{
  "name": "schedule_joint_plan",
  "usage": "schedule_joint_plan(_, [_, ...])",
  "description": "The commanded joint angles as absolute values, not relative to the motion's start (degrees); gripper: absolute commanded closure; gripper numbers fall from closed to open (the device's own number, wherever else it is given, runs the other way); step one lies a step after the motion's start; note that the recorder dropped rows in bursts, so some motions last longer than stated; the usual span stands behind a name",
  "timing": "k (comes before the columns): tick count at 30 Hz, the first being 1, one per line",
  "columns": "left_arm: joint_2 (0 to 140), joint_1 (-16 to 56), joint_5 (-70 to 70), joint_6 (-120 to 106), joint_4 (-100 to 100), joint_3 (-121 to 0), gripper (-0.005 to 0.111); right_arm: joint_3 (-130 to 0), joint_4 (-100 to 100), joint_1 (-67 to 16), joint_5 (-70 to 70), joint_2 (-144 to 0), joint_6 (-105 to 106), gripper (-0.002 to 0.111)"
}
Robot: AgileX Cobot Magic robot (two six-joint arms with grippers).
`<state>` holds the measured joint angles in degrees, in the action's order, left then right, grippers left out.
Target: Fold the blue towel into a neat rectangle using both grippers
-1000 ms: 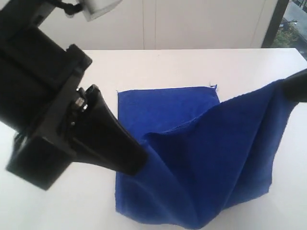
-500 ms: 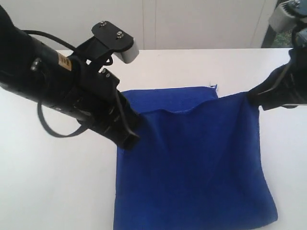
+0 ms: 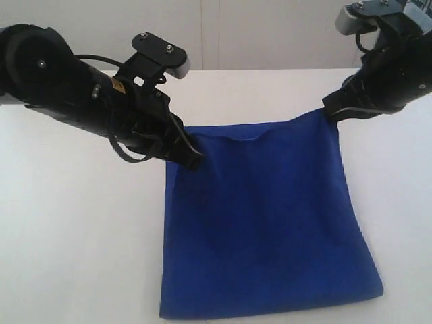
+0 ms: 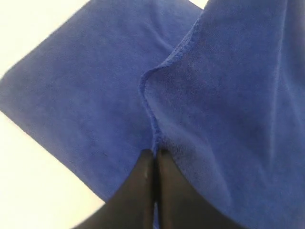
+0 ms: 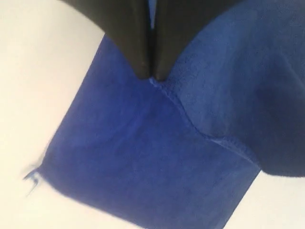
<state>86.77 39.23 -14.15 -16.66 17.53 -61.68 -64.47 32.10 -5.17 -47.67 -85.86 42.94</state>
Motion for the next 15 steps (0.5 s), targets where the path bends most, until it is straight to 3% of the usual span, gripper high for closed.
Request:
schedule_joint_plan(1, [88.72,36.34,-12.34,-14.87,17.98,-64.5,0.107,-69.37,31.46,-4.96,-47.25,-89.56,43.05,0.108])
schedule_joint_plan(15, [98.19,32.79,-11.96,-15.25,17.62,-74.12,0.107,-79.92,31.33,-4.96,-46.61,-100.57,41.83,0.108])
